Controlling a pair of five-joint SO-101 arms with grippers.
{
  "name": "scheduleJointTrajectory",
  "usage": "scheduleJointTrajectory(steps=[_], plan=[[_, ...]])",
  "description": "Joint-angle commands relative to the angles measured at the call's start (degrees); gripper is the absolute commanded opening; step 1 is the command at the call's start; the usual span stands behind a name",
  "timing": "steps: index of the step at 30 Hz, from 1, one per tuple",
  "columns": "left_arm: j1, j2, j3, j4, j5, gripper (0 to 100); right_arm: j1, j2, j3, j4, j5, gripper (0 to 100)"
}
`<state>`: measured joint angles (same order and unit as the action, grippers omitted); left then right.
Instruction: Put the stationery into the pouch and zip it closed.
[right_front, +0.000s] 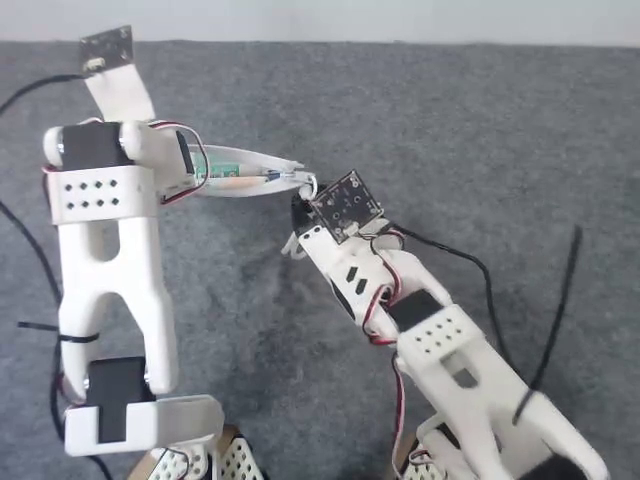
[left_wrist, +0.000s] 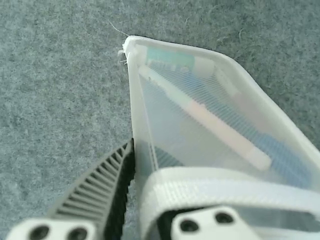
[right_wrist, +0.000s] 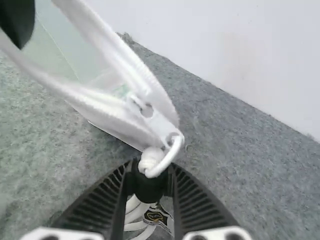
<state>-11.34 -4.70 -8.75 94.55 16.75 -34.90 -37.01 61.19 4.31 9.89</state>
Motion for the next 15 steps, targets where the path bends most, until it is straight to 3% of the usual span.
scheduleJointTrajectory(steps=[1, 6, 15], plan=[[0.09, -2.64, -0.75, -1.93, -0.62, 1, -0.92, -9.27, -1.05, 7.78, 0.97, 0.6], [0.44, -2.64, -1.54, -2.02, -5.19, 2, -6.2, -17.89, -1.05, 20.26, 10.2, 0.6], [0.44, -2.73, -2.15, -1.85, -5.19, 19, -11.47, -25.45, -1.05, 31.16, 13.63, 0.6]])
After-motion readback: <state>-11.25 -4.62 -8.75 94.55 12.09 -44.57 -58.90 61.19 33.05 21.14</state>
